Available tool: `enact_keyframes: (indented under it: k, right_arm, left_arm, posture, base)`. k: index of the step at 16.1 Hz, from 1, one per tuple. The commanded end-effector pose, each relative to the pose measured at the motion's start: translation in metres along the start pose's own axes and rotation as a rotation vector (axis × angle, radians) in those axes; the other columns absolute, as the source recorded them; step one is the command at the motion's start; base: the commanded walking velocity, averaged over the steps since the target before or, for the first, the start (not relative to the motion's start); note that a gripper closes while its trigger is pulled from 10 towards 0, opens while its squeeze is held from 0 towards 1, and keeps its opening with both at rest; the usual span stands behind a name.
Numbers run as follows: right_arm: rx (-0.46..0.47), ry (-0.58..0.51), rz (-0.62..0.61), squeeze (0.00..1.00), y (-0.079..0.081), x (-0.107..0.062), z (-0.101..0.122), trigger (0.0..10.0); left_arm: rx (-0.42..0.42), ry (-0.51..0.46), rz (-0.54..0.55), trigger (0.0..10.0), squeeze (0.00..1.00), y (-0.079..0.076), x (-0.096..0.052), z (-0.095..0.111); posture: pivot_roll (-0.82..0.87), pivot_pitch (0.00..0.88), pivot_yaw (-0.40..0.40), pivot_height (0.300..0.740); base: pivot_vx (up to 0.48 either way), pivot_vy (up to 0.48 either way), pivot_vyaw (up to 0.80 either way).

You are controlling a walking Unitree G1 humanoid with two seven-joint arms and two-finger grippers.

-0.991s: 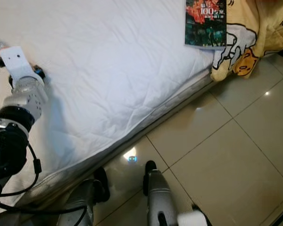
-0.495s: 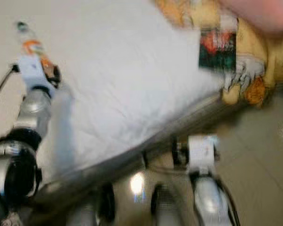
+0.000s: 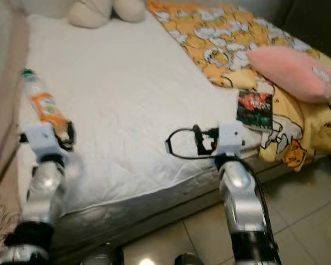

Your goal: Clean up the room

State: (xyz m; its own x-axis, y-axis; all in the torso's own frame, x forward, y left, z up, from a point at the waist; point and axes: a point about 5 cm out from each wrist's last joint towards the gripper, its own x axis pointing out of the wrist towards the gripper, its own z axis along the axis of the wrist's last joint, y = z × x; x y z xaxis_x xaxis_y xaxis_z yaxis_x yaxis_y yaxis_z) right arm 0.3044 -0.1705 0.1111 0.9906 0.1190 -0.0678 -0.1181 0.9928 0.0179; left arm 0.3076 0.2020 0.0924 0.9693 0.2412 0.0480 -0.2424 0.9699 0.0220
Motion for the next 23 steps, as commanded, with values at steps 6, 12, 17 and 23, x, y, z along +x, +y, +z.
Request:
enact_keyframes:
  k: [6, 12, 17, 23]
  right_arm:
    - [0.103, 0.146, 0.39, 0.0, 0.023, 0.005, -0.013, 10.0]
    - [0.1, 0.173, 0.306, 0.0, 0.015, 0.0, -0.032, 10.0]
    - [0.028, 0.153, 0.246, 0.0, 0.026, -0.014, -0.047, 10.0]
    - [0.002, 0.134, 0.177, 0.0, 0.029, -0.009, -0.053, 10.0]
  left_arm:
    - [0.02, -0.093, -0.169, 10.0, 0.0, -0.037, -0.018, 0.019]
    - [0.0, -0.042, -0.2, 10.0, 0.0, -0.044, -0.02, 0.016]
    - [0.002, 0.039, -0.163, 10.0, 0.0, -0.04, -0.016, 0.002]
    - [0.098, 0.063, -0.22, 10.0, 0.0, -0.056, -0.009, -0.001]
  posture:
    - [0.09, 0.0, -0.04, 0.74]
    - [0.06, 0.0, -0.018, 0.74]
    - [0.05, 0.0, -0.037, 0.74]
    - [0.06, 0.0, -0.025, 0.74]
  base:
    - [0.0, -0.361, 0.0]
    - [0.0, -0.459, 0.0]
    - [0.0, -0.464, 0.0]
    - [0.051, -0.442, 0.3]
